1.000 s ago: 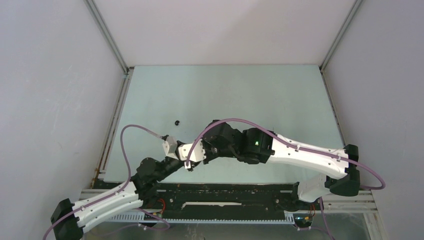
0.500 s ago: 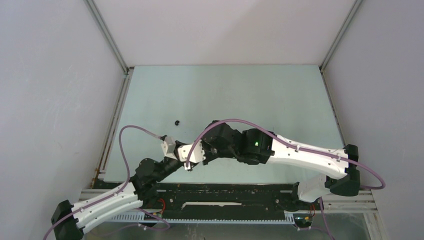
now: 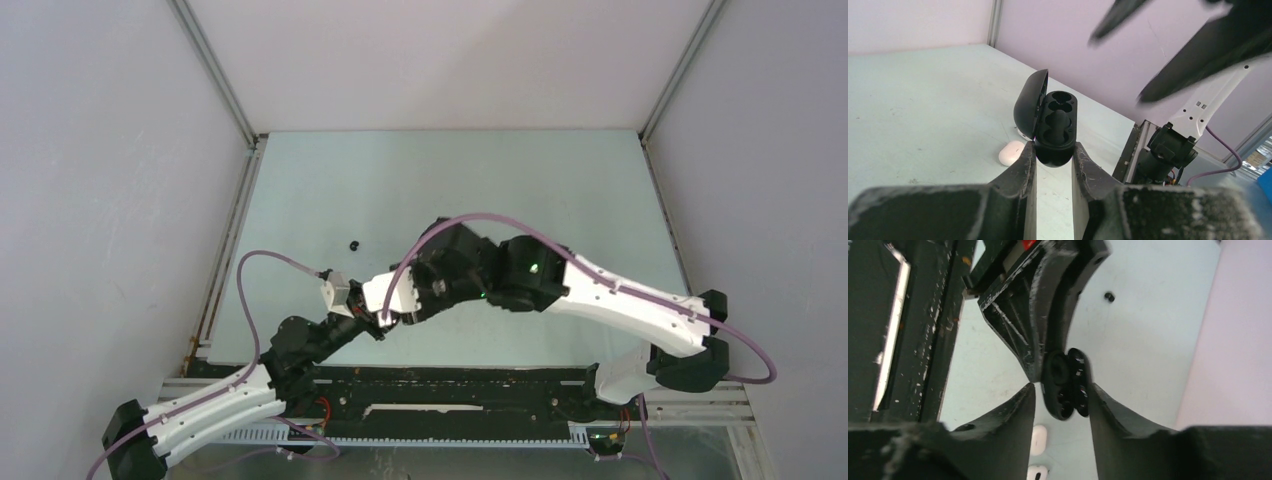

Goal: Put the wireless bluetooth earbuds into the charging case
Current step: Place the earbud in the charging case, then pick up the earbud from the center of the board.

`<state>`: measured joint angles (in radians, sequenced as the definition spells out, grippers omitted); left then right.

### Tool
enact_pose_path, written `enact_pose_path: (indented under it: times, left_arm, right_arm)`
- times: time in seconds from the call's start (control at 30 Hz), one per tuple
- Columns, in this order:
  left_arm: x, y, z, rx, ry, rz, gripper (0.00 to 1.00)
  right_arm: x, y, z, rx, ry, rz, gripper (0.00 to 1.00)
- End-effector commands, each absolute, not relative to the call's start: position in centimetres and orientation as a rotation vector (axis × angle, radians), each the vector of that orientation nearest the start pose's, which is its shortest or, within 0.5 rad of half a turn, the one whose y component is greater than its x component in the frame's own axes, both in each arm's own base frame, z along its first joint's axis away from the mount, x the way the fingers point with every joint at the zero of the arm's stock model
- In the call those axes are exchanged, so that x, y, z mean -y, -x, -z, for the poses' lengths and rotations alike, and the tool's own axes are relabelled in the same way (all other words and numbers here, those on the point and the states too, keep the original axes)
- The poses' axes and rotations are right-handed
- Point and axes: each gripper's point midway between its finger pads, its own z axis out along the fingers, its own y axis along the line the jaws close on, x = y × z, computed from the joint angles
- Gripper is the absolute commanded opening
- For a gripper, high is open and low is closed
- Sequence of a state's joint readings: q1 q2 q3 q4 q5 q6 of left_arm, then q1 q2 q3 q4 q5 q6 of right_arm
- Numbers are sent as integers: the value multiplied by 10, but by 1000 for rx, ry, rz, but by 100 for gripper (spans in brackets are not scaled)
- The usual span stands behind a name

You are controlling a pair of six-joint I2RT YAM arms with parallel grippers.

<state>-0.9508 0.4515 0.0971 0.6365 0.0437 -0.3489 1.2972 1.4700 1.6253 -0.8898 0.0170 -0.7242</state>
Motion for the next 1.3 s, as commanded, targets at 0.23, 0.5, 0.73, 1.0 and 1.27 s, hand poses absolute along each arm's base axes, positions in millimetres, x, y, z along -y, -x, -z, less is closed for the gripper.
enact_pose_path:
  times: [0.23, 0.5, 0.73, 1.0, 1.27]
  left_arm:
    - [237, -151, -252, -1263, -404, 1117, 0]
    - [226, -164, -247, -1354, -344, 1033, 0]
    - [206, -163, -261, -1379, -295, 980, 0]
    - [191, -162, -276, -1397, -280, 932, 0]
    - [185, -163, -283, -1404, -281, 898, 0]
  right_arm:
    - [-302, -196, -370, -1430, 1602, -704, 57]
    - [-267, -336, -244, -1853, 1155, -873, 35]
    - [-345, -373, -181, -1933, 1009, -981, 31]
    - [-436, -403, -111, -2096, 946, -1014, 32]
    - [-501, -413, -74, -2158, 842, -1208, 48]
